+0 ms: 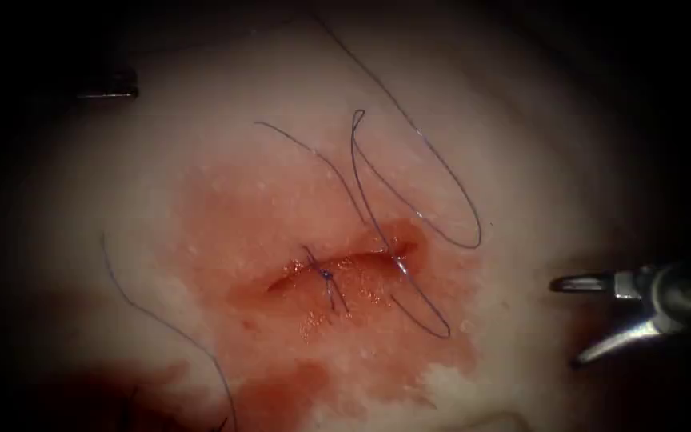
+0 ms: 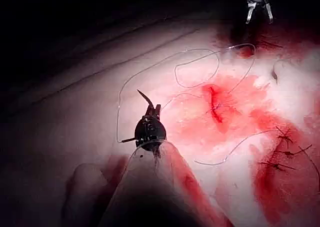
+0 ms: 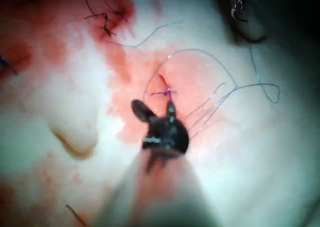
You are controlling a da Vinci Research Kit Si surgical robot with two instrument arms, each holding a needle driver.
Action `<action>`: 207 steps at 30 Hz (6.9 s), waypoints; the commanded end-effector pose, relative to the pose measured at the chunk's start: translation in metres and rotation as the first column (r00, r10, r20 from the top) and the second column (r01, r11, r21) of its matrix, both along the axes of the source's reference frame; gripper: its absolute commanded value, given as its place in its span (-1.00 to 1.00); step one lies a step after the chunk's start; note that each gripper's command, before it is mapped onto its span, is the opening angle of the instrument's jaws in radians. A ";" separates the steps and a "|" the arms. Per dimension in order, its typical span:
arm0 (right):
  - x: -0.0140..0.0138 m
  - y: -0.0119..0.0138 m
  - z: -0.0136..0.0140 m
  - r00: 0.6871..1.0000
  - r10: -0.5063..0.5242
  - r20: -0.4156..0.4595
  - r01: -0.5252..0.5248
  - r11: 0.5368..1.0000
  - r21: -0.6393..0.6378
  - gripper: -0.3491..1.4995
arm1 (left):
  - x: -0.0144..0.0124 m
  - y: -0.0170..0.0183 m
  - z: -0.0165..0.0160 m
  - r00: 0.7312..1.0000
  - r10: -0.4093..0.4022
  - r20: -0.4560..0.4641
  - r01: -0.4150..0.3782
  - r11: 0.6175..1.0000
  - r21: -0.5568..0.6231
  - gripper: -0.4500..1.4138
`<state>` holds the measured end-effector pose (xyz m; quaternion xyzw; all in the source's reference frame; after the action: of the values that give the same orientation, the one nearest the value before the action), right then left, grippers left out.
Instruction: Wound Closure
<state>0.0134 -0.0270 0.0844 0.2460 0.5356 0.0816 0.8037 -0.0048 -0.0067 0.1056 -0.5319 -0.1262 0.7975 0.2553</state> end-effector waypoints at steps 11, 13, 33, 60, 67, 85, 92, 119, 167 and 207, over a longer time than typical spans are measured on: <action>0.0099 0.0030 0.0072 0.973 0.202 0.110 -0.213 0.972 0.097 0.36 | -0.0013 -0.0003 0.0003 1.000 0.011 0.016 -0.011 1.000 0.003 -1.00; 0.0110 0.0028 0.0079 0.970 0.212 0.118 -0.224 0.969 0.100 0.36 | -0.0014 -0.0003 0.0003 1.000 0.010 0.015 -0.010 1.000 0.002 -1.00; 0.0188 0.0046 0.0157 0.931 0.293 0.219 -0.328 0.934 0.144 0.36 | -0.0017 -0.0005 0.0004 1.000 0.014 0.020 -0.014 1.000 0.001 -1.00; 0.0181 0.0062 0.0136 0.938 0.280 0.202 -0.321 0.924 0.207 -1.00 | -0.0020 -0.0009 0.0006 1.000 0.019 0.021 -0.019 1.000 -0.002 -1.00; 0.0162 0.0072 0.0112 0.931 0.319 0.177 -0.351 0.916 0.195 -1.00 | -0.0021 -0.0014 0.0009 0.999 0.025 0.022 -0.025 1.000 -0.005 -1.00; 0.0140 0.0061 0.0093 0.934 0.314 0.168 -0.342 0.923 0.175 0.87 | -0.0051 -0.0004 0.0014 0.999 0.034 0.039 -0.034 0.999 -0.002 -1.00; 0.0112 0.0048 0.0065 0.945 0.294 0.144 -0.317 0.932 0.178 0.82 | -0.0051 0.0021 0.0042 0.998 0.043 0.039 -0.042 0.999 -0.009 -1.00; 0.0065 0.0017 0.0002 0.976 0.217 0.028 -0.219 0.956 0.197 0.74 | 0.0015 0.0069 0.0066 0.990 -0.125 -0.061 0.134 0.974 0.183 0.80; 0.0057 -0.0015 0.0023 0.987 0.163 -0.005 -0.160 0.970 0.182 0.71 | -0.0240 0.0022 0.0129 0.891 0.453 -0.023 -0.366 0.688 -0.626 0.12; 0.0087 -0.0021 0.0033 0.966 0.234 0.112 -0.256 0.792 0.554 0.69 | -0.0248 -0.0028 0.0030 0.924 0.379 -0.046 -0.310 0.673 -0.672 -1.00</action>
<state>0.0206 -0.0291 0.0875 0.3952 0.4995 0.3438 0.6900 -0.0290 -0.0097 0.1081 -0.5918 0.0564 0.7961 -0.1132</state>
